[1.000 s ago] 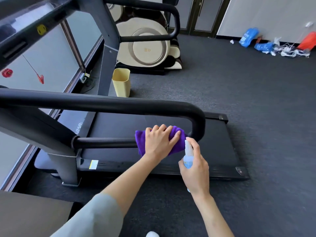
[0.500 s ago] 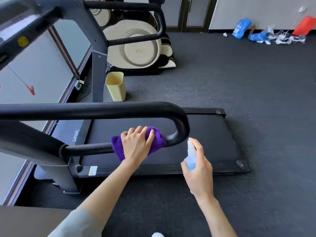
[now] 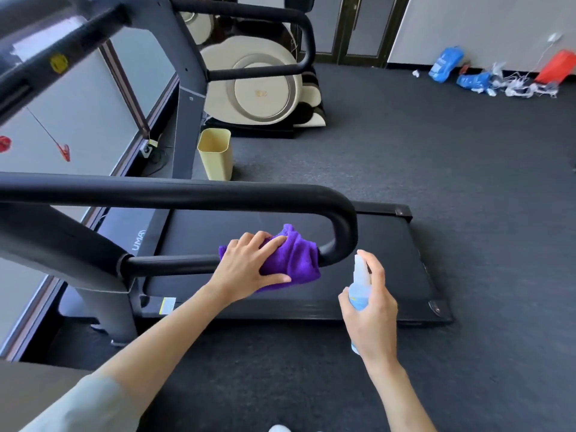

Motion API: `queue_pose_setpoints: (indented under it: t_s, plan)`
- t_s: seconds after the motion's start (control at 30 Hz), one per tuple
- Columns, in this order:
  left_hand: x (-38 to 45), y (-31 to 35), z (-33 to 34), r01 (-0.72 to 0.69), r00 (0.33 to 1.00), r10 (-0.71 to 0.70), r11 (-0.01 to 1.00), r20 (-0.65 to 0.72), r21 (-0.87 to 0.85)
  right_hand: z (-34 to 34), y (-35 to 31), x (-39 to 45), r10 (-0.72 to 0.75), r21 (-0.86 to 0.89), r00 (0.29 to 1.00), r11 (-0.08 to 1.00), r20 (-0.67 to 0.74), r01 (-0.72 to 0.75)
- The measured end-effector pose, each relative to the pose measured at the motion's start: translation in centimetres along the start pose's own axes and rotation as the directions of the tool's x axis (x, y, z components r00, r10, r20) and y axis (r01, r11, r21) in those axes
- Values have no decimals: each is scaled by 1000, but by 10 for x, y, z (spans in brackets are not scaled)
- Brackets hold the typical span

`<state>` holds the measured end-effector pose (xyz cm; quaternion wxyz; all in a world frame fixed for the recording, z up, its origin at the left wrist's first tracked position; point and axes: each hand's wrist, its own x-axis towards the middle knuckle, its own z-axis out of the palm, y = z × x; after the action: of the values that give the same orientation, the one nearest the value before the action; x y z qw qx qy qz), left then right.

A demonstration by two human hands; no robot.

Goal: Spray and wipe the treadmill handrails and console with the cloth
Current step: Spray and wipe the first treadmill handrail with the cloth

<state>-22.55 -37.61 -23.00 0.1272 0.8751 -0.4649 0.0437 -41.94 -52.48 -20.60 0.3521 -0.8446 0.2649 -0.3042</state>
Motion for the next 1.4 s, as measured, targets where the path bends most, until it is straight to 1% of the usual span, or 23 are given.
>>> queue_pose_setpoints:
  t_s: [0.1, 0.17, 0.33, 0.4, 0.43, 0.47, 0.53, 0.57, 0.6, 0.63, 0.67, 0.7, 0.73, 0.77, 0.8, 0.87, 0.93, 1.0, 1.07, 1.1, 1.2, 1.3, 1.4]
  plan:
    - [9, 18, 4, 74, 992, -71, 997, -104, 26, 3, -2, 0, 13, 30, 1000, 999, -17, -12]
    - [19, 36, 7, 96, 983, -94, 995, -155, 1, 3, -3, 1, 6, 37, 999, 999, -32, -5]
    - [35, 71, 9, 119, 952, -166, 975, -256, -188, -2, -2, 3, 0, 37, 999, 999, -41, 1]
    - [37, 77, 8, 136, 932, -233, 935, -279, -328, -4, -1, 5, -3, 35, 999, 999, -51, 5]
    - [37, 81, 6, 147, 915, -289, 889, -281, -434, -4, 0, 6, -3, 32, 999, 999, -54, 5]
    - [38, 86, 4, 155, 891, -356, 822, -281, -548, -4, 0, 6, 0, 29, 998, 1000, -56, 1]
    - [41, 98, -1, 132, 838, -479, 643, -262, -754, -5, 1, 7, -4, 22, 998, 1000, -59, 5]
    - [42, 103, -4, 104, 824, -512, 559, -244, -822, -5, 1, 8, -10, 19, 998, 1000, -66, 11]
    - [43, 105, -5, 84, 820, -525, 507, -230, -858, -6, 2, 8, -11, 18, 997, 1000, -71, 13]
    - [44, 106, -5, 75, 830, -515, 483, -213, -873, -6, 3, 9, -10, 18, 997, 1000, -71, 11]
    - [44, 106, -3, 71, 852, -482, 491, -203, -868, -7, 4, 10, -9, 14, 998, 1000, -69, 10]
    - [43, 105, 0, 71, 880, -429, 544, -205, -836, -7, 4, 10, -10, 8, 997, 1000, -72, 10]
    - [43, 104, 4, 64, 902, -368, 633, -227, -771, -9, 5, 10, -11, 0, 997, 1000, -75, 11]
    - [42, 103, 8, 52, 917, -308, 721, -253, -691, -10, 7, 10, -11, -7, 997, 1000, -76, 10]
    - [41, 102, 11, 45, 928, -262, 786, -266, -617, -12, 7, 10, -7, -12, 997, 1000, -77, 6]
    - [42, 95, 10, 38, 944, -195, 868, -268, -496, -16, 9, 11, 15, -17, 997, 1000, -75, -16]
    - [41, 81, 7, -3, 956, -78, 962, -282, -274, -18, 11, 11, 29, -22, 997, 999, -74, -31]
    - [35, 62, 3, -73, 965, 62, 997, -255, -37, -18, 11, 11, 24, -26, 997, 999, -76, -26]
    - [23, 42, -1, -123, 973, 132, 991, -189, 58, -13, 8, 9, 29, -18, 998, 999, -62, -30]
    - [14, 31, 0, -128, 975, 137, 990, -174, 62, -10, 5, 8, 30, -12, 998, 999, -48, -31]
    - [-16, -8, -3, -60, 986, 62, 998, -154, 21, 2, -3, 5, 14, 4, 1000, 1000, 2, -14]
    - [-47, -50, -12, 49, 990, -45, 999, -131, 25, 15, -12, 0, 2, 12, 999, 1000, 46, -3]
    - [-72, -89, -23, 175, 980, -168, 982, -106, 70, 26, -21, -5, -19, 11, 998, 1000, 62, 18]
